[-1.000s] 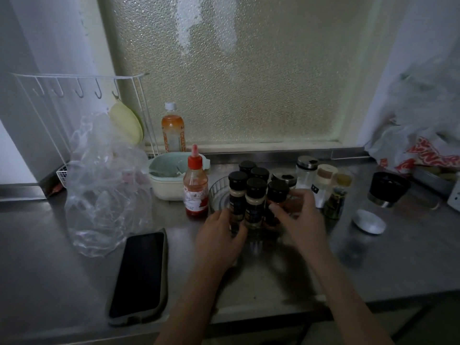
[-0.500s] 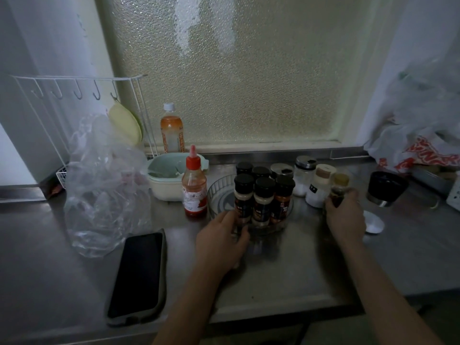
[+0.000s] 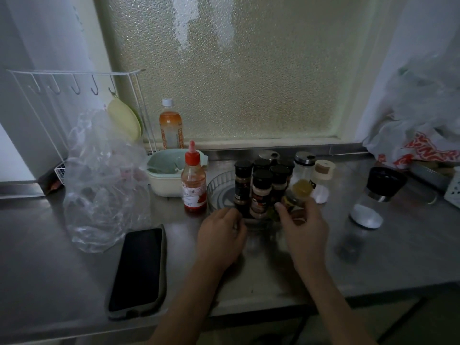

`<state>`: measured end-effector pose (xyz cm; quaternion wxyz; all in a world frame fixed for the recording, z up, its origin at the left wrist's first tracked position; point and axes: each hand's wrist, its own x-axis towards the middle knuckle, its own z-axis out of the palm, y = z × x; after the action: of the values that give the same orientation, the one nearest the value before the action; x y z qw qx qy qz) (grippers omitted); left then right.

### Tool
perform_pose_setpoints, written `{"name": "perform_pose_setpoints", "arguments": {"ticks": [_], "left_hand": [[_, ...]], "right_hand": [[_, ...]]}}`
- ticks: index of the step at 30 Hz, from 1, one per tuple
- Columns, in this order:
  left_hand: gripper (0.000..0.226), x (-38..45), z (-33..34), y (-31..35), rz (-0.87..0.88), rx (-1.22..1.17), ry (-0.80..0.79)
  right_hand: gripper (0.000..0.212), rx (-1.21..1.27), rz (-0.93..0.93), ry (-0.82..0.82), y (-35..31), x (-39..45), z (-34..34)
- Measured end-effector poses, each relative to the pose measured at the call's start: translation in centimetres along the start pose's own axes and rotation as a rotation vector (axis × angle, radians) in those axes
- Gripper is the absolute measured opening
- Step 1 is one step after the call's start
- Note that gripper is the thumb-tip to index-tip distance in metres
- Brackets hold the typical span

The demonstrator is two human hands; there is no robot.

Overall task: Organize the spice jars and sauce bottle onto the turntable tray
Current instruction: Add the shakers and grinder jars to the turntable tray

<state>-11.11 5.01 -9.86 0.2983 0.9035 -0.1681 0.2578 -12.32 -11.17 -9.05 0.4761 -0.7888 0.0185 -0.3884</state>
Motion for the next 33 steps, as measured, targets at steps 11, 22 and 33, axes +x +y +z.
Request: {"name": "perform_pose_setpoints", "arguments": {"ticks": [11,22,33], "left_hand": [[0.012,0.1,0.5,-0.2,0.063,-0.031,-0.037],[0.02,0.0,0.7,-0.5,-0.001,-0.014,0.01],[0.032,-0.3,0.8,-0.6,0.033,0.066,-0.063]], "right_hand": [[0.03,-0.113,0.009,-0.059,1.2,1.6,1.9],[0.034,-0.063,0.038,-0.15,2.8,1.9,1.3],[0.07,-0.106,0.345,0.051,6.7,10.6,-0.9]]}}
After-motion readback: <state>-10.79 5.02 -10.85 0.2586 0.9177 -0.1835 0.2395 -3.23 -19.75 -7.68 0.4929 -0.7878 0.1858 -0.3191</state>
